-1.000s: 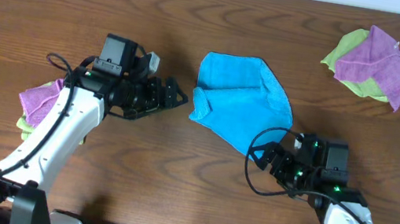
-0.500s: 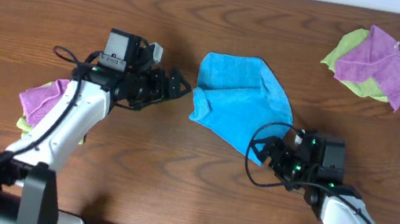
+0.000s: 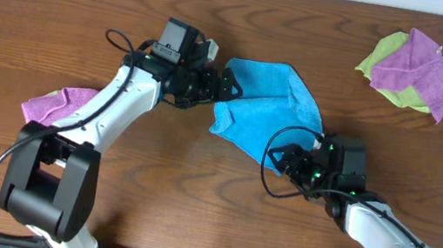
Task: Fold the cloth
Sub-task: 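Move the left gripper to the blue cloth's upper-left corner, then grasp the blue cloth corners with both grippers and lift it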
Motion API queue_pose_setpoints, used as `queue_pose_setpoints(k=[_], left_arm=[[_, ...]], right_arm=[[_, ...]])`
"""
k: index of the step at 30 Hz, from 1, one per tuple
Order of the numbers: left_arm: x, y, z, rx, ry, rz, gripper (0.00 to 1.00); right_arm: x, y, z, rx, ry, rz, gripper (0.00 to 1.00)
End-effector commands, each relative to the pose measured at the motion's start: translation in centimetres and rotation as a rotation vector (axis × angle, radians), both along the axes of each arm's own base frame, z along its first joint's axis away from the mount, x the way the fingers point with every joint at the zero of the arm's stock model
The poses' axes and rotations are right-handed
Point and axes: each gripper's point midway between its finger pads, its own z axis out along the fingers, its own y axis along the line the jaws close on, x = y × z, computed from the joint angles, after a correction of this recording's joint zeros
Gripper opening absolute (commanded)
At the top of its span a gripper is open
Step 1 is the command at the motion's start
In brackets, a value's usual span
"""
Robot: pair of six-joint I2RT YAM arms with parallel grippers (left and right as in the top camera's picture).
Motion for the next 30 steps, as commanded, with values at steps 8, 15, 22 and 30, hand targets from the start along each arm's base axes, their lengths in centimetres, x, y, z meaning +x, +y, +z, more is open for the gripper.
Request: queue_pose_setpoints(k=[8,15,22,30], left_arm=[[-0.4,-1.5,0.2,-0.008,-0.005,-0.047,0.96],[-1.7,-3.3,-0.4,0.041,-0.034,-0.110,0.95],[-2.5,-3.2,-3.7,0.133,-0.011,-0.166,0.95],[-3.8,-2.0,-7.3,0.220,0.066,-0.219,0.95]], right_arm=[[-3.4,-1.6,-4.3,-0.101,0.156,-0.049,0.39],[-3.4,-1.7,-4.3,-0.104,0.157,-0.051,0.29],[-3.4,-1.5,-4.2,-0.097,0.158,-0.046,0.19],[-3.4,-1.5,-4.2,-0.095,0.158,-0.045,0.16]])
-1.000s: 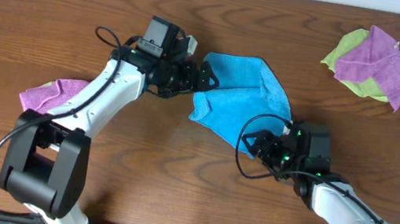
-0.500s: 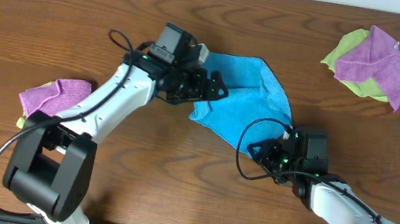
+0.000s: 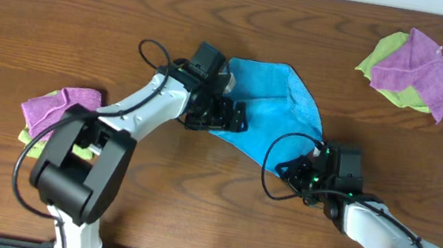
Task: Fold the cloth
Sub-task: 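Grasp the blue cloth corners with both grippers and lift it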
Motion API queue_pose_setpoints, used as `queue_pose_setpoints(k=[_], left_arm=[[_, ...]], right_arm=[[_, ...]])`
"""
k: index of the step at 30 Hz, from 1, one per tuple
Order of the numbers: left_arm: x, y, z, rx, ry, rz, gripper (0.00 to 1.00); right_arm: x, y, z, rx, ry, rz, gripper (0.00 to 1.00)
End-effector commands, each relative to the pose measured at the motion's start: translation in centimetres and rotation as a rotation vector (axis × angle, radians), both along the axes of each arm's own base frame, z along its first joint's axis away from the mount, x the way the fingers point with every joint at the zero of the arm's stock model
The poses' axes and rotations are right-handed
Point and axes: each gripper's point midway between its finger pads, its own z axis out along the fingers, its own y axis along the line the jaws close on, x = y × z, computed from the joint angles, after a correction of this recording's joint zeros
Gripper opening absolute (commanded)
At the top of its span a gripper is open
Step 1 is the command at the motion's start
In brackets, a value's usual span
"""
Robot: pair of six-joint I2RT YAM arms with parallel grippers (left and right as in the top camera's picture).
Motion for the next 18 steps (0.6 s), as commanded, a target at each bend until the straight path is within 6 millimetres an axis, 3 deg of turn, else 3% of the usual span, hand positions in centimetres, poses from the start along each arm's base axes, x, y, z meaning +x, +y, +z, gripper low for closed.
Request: queue_pose_setpoints(k=[1,10,11,18], left_arm=[[0.6,0.2,-0.1,0.032,-0.043,-0.033,0.95],[1.7,0.6,-0.2,0.062,-0.093,-0.017,1.00],[2.0,0.5,-0.2,0.061,-0.104,-0.016,0.94],[2.6,0.3,0.0,0.054,-0.132,-0.012,0.84]], right_arm=[[-2.3,-0.8,-2.5,-0.058,0.091,-0.010,0.15],[-2.4,-0.8,-2.5,-0.059,0.095,-0.009,0.16],[-2.4,-0.8,-2.5,-0.059,0.095,-0.010,0.15],[-2.4,-0.8,-2.5,-0.059,0.095,-0.009,0.15]])
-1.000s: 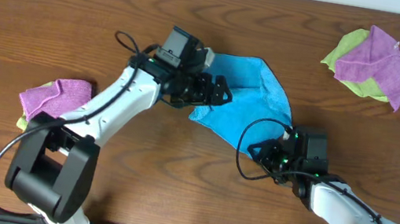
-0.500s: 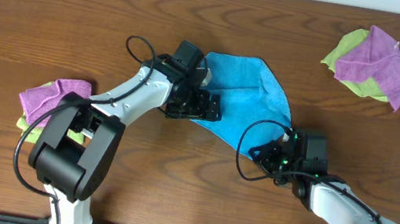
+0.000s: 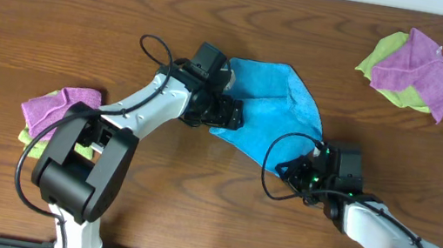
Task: Fold the cloth
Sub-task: 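Grasp the blue cloth corners with both grippers and lift it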
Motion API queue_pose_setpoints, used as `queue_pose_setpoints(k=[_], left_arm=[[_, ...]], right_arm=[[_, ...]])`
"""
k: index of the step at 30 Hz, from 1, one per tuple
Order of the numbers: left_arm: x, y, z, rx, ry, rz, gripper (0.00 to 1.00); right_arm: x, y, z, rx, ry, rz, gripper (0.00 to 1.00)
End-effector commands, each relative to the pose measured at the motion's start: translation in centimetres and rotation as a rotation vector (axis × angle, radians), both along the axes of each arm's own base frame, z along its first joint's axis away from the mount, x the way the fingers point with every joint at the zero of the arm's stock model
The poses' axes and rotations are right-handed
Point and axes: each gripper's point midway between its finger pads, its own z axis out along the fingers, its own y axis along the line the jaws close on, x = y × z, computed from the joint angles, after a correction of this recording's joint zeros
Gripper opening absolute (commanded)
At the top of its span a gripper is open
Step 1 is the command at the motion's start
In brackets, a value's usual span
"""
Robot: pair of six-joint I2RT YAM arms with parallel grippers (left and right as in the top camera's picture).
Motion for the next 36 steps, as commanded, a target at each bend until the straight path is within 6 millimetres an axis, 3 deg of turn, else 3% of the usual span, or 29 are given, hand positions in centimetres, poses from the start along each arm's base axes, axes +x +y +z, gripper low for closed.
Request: queue_pose_setpoints(k=[1,14,26,36], left_arm=[[0.8,-0.1,0.3,0.012,-0.031,-0.006,0.81],[0.8,-0.1,0.0,0.014,-0.027,-0.004,0.48],[0.5,0.3,-0.2,0.032,-0.002,0.025,0.07],[-1.1,2.8,-0.9,0.085,0.106,0.056,0.06]], right_arm=[[-2.4,-0.8,-2.5,-0.059,0.095,-0.010,0.16],[-2.4,-0.8,-2.5,-0.059,0.095,-0.010,0.15],[-2.6,-0.8,-2.6,-0.061,0.103,-0.010,0.11],[-4.2,-1.0,-3.1,-0.070,0.172,0.004,0.01]])
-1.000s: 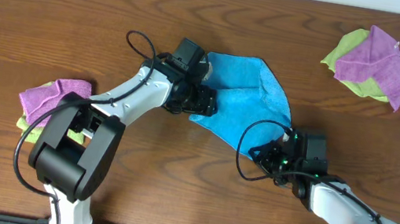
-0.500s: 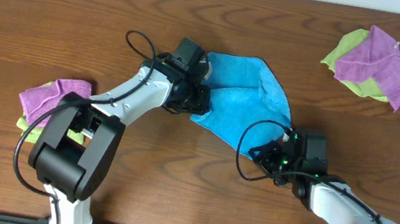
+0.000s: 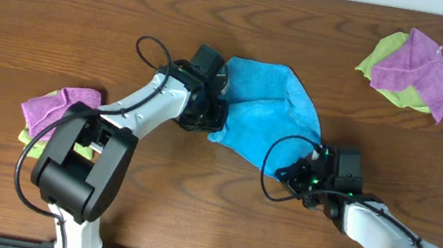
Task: Fold the cloth
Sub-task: 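Grasp the blue cloth corners with both grippers and lift it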
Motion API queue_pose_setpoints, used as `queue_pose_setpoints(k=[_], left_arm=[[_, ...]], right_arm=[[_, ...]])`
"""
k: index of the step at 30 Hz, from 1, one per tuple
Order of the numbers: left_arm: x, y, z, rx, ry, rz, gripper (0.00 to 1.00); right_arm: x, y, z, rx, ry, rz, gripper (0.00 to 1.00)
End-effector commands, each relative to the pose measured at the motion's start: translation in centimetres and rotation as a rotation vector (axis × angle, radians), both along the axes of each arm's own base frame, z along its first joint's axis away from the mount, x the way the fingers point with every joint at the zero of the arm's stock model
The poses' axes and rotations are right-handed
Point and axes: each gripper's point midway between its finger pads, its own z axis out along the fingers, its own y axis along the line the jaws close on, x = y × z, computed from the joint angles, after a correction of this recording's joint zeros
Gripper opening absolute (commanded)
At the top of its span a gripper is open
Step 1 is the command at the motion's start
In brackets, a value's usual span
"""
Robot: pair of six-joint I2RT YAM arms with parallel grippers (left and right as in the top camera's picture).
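The blue cloth [image 3: 269, 113] lies rumpled and partly doubled over at mid-table, a crease running across its middle. My left gripper [image 3: 215, 120] sits at the cloth's left edge, near its lower-left corner. Its fingers are dark against the arm, so their gap is not readable. My right gripper [image 3: 292, 171] is at the cloth's lower right corner, which runs in under its fingers. It appears shut on that corner.
A purple and green cloth [image 3: 410, 69] lies bunched at the back right. Another purple and green cloth [image 3: 57, 104] lies folded at the left, beside the left arm's base link. Bare wooden table [image 3: 193, 199] lies in front of the blue cloth.
My left gripper has moved a little left and toward the front, from over the cloth to its left edge. The cloth's left part has shifted slightly. The right gripper has stayed put.
At first my left gripper was at the cloth's top left corner and the right at its lower right corner. Then the left gripper was lower down, over the cloth's left part. It has since drawn back leftward to the edge, while the right stayed at its corner.
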Motion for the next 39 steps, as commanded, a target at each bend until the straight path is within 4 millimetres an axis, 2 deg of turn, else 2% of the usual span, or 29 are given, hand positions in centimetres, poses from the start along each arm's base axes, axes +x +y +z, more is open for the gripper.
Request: queue_pose_setpoints(k=[1,9,18,22,30,39], left_arm=[[0.6,1.5,0.0,0.025,0.018,0.035,0.06],[-1.1,4.4,-0.4,0.073,0.122,0.046,0.06],[-3.4,5.2,-0.4,0.108,0.202,0.001,0.06],[-5.3,5.9,-0.3,0.131,0.261,-0.050,0.06],[-7.7,6.8,0.0,0.161,0.353,-0.076,0.06],[-10.5,7.9,-1.3,0.192,0.435,-0.086,0.06]], right_arm=[[-3.1,-1.2,-2.8,-0.087,0.112,-0.003,0.01],[-4.0,-1.4,-1.6,-0.097,0.112,0.018,0.01],[-5.4,-2.0,0.3,-0.125,0.093,0.039,0.01],[-5.6,-2.3,0.8,-0.143,0.078,0.036,0.02],[-5.7,-2.7,0.8,-0.170,0.077,0.045,0.03],[-6.0,-3.8,1.0,-0.240,0.099,0.066,0.04]])
